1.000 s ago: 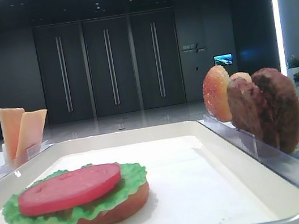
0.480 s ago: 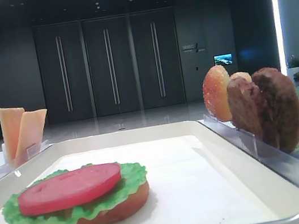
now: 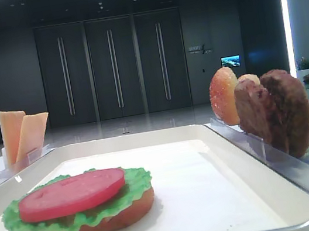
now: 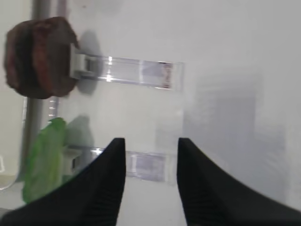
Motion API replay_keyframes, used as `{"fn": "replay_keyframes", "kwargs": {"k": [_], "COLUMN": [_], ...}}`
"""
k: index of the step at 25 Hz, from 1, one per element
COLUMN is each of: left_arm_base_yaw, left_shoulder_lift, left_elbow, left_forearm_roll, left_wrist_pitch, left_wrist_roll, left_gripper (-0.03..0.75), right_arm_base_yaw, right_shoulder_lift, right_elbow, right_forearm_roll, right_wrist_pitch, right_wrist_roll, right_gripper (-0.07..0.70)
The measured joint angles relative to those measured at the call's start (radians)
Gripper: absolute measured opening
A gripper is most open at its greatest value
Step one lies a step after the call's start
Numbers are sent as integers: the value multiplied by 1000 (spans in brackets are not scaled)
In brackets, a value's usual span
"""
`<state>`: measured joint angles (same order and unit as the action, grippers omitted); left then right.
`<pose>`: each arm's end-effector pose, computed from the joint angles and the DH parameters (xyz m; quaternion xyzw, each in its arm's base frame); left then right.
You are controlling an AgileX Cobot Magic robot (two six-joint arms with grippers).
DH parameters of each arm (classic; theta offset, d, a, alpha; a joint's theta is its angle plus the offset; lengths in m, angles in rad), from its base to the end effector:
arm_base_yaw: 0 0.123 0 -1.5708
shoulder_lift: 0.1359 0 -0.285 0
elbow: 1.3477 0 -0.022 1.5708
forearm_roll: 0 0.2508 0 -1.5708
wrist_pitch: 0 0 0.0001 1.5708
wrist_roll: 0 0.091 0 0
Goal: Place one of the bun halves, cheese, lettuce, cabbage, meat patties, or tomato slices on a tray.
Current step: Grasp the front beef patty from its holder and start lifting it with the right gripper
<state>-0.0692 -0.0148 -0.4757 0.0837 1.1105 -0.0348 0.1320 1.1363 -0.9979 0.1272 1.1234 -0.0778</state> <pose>-0.0062 0.0073 0.2667 0.0125 0.8675 0.0159 0.4971 0.1997 0.0370 0.3212 -0.0869 0.9747 0.0669 0.1947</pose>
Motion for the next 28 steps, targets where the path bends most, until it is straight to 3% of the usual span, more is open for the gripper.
{"fn": "replay_keyframes", "kwargs": {"k": [4, 8, 11, 15, 20, 28], "left_arm_base_yaw": [0, 0, 0, 0, 0, 0], "left_shoulder_lift": [0, 0, 0, 0, 0, 0], "left_elbow": [0, 0, 0, 0, 0, 0], "left_forearm_roll": [0, 0, 0, 0, 0, 0], "left_wrist_pitch": [0, 0, 0, 0, 0, 0], "left_wrist_roll": [0, 0, 0, 0, 0, 0], "left_gripper": [-1, -1, -1, -1, -1, -1], "right_arm_base_yaw": [244, 498, 595, 619, 620, 523], "right_shoulder_lift": [12, 70, 124, 183, 233, 323], "right_elbow": [-4, -8, -8, -8, -10, -100], "right_forearm_roll": [-24, -159, -231, -231, -230, -113], "right_wrist_pitch": [-67, -132, -162, -222, -284, -291], "right_wrist_roll": [166, 401, 509, 535, 549, 546], "right_gripper": [263, 263, 263, 280, 368, 388]}}
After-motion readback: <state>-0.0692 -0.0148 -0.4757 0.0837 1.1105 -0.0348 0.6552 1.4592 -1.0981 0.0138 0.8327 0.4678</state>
